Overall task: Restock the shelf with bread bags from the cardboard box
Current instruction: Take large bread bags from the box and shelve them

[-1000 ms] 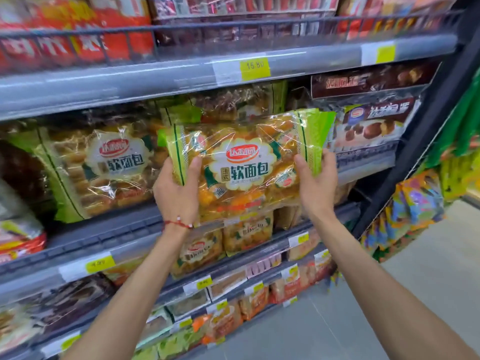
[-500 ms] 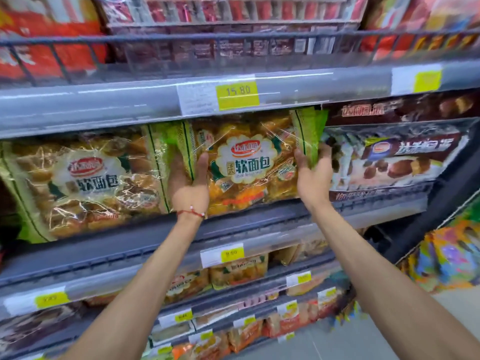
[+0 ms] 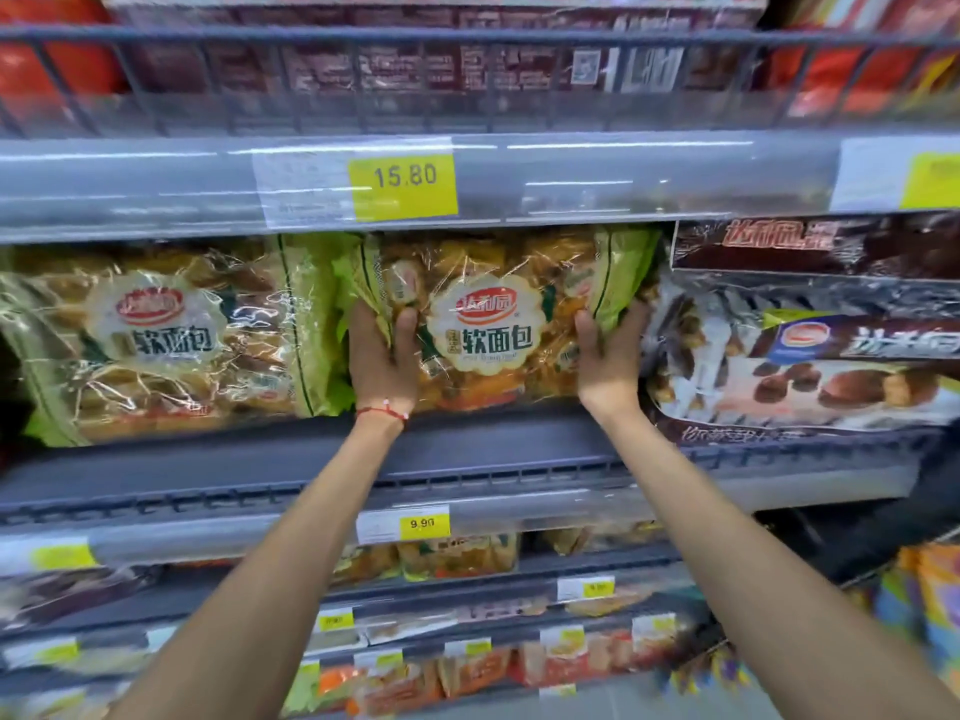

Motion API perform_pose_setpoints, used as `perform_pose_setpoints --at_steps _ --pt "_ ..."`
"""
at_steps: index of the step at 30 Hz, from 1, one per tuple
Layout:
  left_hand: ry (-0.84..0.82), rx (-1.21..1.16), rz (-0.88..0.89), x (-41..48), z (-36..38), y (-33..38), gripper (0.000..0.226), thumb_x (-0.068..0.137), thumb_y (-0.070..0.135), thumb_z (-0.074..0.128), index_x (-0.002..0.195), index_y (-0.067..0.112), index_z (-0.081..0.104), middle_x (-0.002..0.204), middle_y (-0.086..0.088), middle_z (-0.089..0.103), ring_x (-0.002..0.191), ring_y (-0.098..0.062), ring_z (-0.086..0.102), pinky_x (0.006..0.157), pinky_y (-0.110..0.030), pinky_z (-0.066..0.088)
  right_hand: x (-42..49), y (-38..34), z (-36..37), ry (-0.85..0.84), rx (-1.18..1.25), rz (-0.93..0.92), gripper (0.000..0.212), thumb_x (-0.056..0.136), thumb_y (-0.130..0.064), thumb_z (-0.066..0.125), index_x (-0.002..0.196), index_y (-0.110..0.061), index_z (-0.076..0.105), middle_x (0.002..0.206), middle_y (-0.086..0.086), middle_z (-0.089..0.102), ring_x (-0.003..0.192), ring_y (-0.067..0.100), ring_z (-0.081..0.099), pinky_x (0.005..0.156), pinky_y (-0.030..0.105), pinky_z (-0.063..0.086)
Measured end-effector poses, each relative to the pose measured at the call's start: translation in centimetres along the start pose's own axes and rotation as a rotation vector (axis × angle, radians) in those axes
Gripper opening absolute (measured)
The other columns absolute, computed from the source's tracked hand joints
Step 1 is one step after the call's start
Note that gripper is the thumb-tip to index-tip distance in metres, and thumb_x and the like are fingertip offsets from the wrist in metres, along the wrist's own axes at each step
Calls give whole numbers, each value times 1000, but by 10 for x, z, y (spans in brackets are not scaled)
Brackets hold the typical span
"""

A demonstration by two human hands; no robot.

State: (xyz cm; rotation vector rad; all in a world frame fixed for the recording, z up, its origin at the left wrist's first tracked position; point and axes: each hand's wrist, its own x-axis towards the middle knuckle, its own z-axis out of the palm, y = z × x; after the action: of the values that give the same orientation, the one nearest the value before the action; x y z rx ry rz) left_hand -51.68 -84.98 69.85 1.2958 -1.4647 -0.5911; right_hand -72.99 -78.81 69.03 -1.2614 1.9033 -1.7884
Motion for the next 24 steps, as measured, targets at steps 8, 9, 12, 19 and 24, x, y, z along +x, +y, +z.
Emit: perform_pose_setpoints --at_steps 8,9,12,19,24 --pt "40 -79 -184 -10 1 -3 79 91 56 52 147 4 34 149 -9 41 140 -20 35 115 -31 27 -5 10 -10 -36 67 88 72 100 -52 55 150 -7 30 145 11 55 131 22 56 113 43 44" --pt "57 -111 -211 -13 1 -1 74 91 50 55 146 4 36 146 -8 45 137 -19 39 112 -26 30 -8 12 -11 -33 47 101 74 100 -56 54 152 -9 31 147 12 54 133 25 54 115 45 41" --pt "78 -222 -186 -21 1 -4 56 92 24 63 140 5 43 129 5 53 115 -1 50 88 1 38 -25 0 -16 -19 -44 115 53 105 -37 54 149 -11 40 145 10 55 130 23 52 113 37 37" --pt "27 -183 -130 -31 -18 -11 69 72 32 62 138 22 46 134 0 53 126 -18 50 110 -37 38 -67 -19 -23 7 -163 167 50 101 -20 58 146 -8 41 143 10 47 133 26 46 116 33 33" --pt "-70 -223 -102 -74 -45 9 57 82 23 58 133 6 41 138 -5 33 125 -8 34 111 -27 26 -119 -44 -15 82 -161 180 42 103 -23 56 144 -17 47 141 -2 46 132 13 46 116 37 38"
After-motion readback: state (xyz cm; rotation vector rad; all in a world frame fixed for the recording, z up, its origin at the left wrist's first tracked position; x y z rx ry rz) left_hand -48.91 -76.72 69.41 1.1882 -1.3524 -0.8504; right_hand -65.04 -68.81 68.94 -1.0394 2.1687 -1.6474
